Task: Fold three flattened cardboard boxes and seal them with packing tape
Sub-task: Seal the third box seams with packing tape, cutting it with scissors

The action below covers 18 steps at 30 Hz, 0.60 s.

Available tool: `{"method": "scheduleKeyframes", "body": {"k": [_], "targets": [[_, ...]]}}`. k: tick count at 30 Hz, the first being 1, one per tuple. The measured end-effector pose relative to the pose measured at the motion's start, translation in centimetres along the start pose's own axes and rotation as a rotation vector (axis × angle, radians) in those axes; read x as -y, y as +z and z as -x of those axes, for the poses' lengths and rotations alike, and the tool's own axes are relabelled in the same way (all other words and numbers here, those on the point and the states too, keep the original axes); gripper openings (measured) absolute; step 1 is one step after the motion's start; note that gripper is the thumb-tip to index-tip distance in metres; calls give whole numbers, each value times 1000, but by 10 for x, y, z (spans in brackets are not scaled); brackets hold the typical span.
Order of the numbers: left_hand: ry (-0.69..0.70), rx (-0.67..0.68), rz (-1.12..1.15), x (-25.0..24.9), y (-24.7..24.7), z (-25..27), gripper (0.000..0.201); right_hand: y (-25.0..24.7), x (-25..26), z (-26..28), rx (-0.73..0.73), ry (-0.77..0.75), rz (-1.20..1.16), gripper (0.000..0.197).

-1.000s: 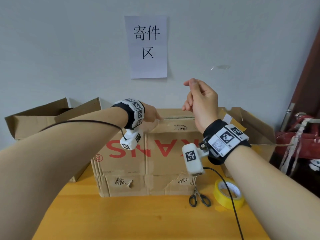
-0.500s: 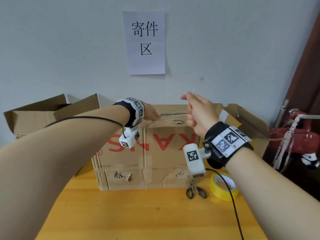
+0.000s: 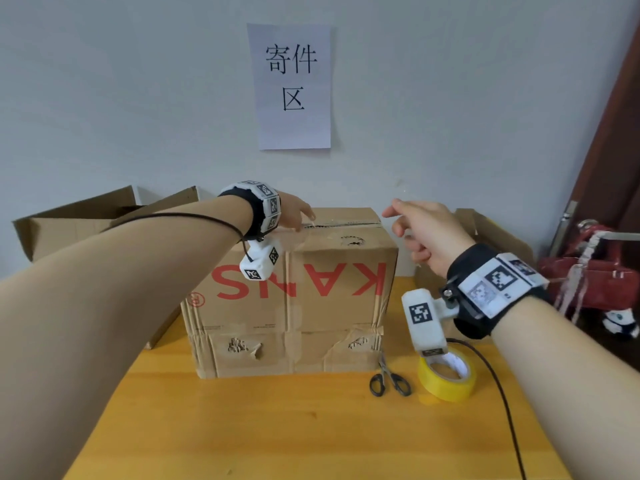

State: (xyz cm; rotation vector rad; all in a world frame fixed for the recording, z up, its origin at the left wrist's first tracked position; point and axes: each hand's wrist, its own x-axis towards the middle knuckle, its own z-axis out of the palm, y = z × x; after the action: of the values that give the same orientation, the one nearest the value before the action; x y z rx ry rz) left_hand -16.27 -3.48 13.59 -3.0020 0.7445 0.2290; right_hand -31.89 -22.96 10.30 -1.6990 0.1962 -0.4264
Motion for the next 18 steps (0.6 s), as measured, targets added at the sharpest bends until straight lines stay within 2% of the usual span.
{"method": "scheduleKeyframes", "body": {"k": [5, 8, 11, 16, 18], "targets": [[-26, 22, 122, 7, -12, 3, 51, 35, 3, -23, 11, -151, 356, 30], [-40, 28, 180, 11, -20, 6, 45, 51, 0, -42, 64, -224, 479, 31], [-43, 42, 178, 12, -27, 2, 33, 59, -8, -59, 109, -184, 583, 32], [-76, 107, 235, 6, -24, -30, 46, 62, -19, -74, 129, -122, 578, 31], [-87, 91, 238, 0, -22, -38, 45, 61, -20, -77, 126, -122, 564, 31]]}}
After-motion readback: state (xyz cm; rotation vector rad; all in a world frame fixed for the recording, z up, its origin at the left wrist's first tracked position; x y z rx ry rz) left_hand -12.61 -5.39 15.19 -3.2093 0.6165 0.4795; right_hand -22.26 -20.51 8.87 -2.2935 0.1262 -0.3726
